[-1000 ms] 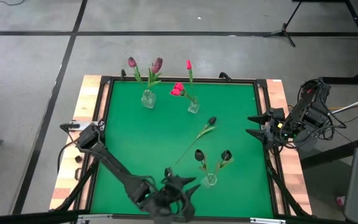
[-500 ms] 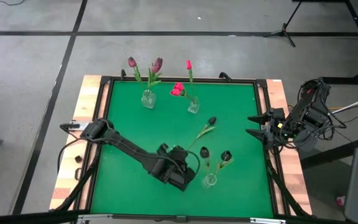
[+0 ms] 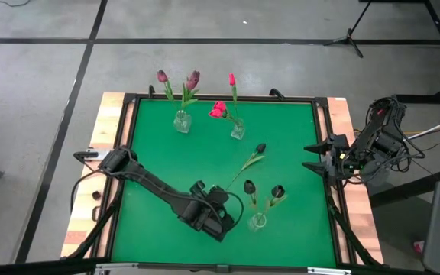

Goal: Sort flowers into vase by color
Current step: Put the black tulip into the bottom transparent vase

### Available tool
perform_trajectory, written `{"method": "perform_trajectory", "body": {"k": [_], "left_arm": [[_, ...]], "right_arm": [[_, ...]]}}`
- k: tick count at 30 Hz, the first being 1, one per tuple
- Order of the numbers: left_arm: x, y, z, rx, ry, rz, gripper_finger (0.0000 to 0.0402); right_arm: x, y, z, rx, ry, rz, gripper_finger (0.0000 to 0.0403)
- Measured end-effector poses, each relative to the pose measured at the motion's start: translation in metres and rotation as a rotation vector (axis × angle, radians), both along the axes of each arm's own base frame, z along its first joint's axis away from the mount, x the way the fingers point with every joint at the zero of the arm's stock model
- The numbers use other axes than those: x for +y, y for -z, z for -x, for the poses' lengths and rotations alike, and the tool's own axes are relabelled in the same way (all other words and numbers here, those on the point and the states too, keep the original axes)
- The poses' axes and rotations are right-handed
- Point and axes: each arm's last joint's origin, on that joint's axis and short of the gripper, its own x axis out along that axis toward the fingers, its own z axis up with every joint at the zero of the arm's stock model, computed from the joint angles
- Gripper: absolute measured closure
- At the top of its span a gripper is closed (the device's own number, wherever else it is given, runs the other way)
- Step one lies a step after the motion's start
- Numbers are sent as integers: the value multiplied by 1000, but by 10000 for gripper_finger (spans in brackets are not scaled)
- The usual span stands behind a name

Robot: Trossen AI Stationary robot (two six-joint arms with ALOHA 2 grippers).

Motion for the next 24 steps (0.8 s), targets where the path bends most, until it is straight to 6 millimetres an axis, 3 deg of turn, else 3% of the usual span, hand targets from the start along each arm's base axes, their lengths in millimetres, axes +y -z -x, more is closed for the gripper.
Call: {"method": "perform_trajectory", "body": {"k": [7,15,24], "left_arm": [[-7,-2,-4,-154,-128,81,377],[11,-9,-28,-286,-137,108,376],[30,-7,-39,-193,-70,259,378]], "right_arm": [[-1,1,1,8,0,13,63],[-1,1,0,-1,14,19,63],[-2,1,1,3,15,27,63]]}}
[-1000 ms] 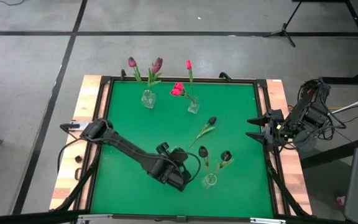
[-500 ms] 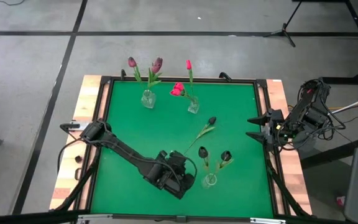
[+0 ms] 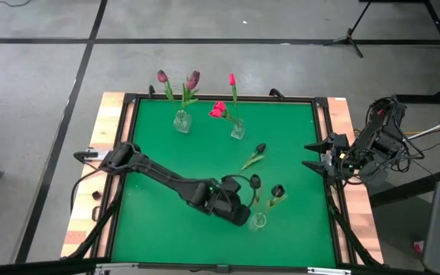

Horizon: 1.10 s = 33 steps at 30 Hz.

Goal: Sort flowers into vase by color
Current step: Put the black tulip into the bottom transparent vase

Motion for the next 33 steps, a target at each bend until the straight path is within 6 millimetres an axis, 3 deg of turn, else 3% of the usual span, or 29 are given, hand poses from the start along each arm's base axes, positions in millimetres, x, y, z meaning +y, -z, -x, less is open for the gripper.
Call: {"method": "perform_trajectory", "body": {"k": [6,10,16,22,27,33], "left_arm": [[17,4,-1,120,73,125,399],[25,10,14,316,90,50,399],[18,16,41,562,201,-113,400],[22,15,43,614,264,-174,401],[52,16,35,620,179,-169,401],[104,31,28,668,93,-89,401]], "right_arm": [[0,1,0,6,0,9,63],[-1,1,0,8,0,11,63],[-1,1,1,11,-1,16,63],[-1,1,1,13,0,19,63],[-1,2,1,19,0,27,63],[-1,3,1,43,-24,26,63]]}}
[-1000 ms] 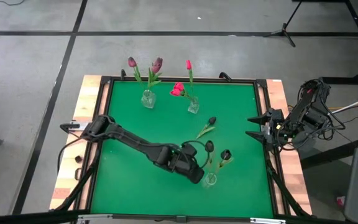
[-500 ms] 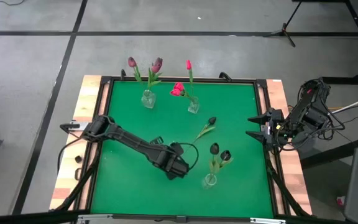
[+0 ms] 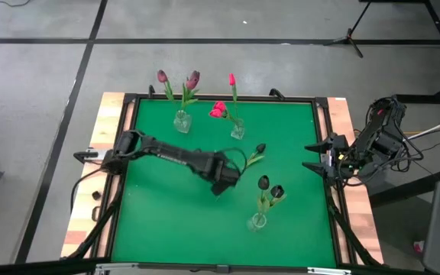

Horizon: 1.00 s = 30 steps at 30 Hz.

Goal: Sort flowers into vase by color
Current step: Put the black tulip into the bottom transparent vase

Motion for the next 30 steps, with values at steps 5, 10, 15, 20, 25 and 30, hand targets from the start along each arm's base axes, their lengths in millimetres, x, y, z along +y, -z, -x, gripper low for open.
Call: {"method": "perform_trajectory", "body": {"k": [5,10,15,20,25,30], "left_arm": [[24,17,-17,-153,-40,144,401],[21,5,-52,-544,19,111,401],[10,-14,-74,-862,37,-27,401],[8,-3,-73,-958,38,-29,401],[7,-10,-53,-1144,58,44,401],[2,-8,0,-1409,70,-1,401]], "right_arm": [[0,1,0,16,-19,-7,63],[1,1,0,34,-40,-17,63],[2,2,0,56,-67,-32,63],[3,2,1,71,-85,-44,63],[3,2,1,75,-90,-47,63],[2,3,1,79,-90,-41,63]]}}
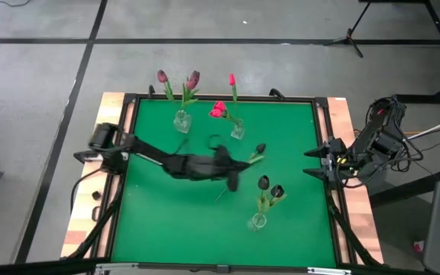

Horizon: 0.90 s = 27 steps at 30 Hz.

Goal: Sort flowers into vase by color
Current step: Put the black tulip into the bottom transparent vase

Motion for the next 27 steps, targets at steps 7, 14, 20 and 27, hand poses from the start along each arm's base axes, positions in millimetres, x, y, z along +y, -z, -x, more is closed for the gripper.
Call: {"method": "perform_trajectory", "body": {"k": [7,14,20,27], "left_arm": [[-5,3,51,-329,-32,-26,401],[-5,7,54,-366,-43,153,401],[-4,-1,55,-455,-42,192,401],[-4,-5,56,-498,-41,203,401]], "right_arm": [[0,0,0,0,5,9,63],[-2,0,0,-23,38,35,63],[-2,0,0,-28,44,39,63],[-1,1,1,10,-3,12,63]]}}
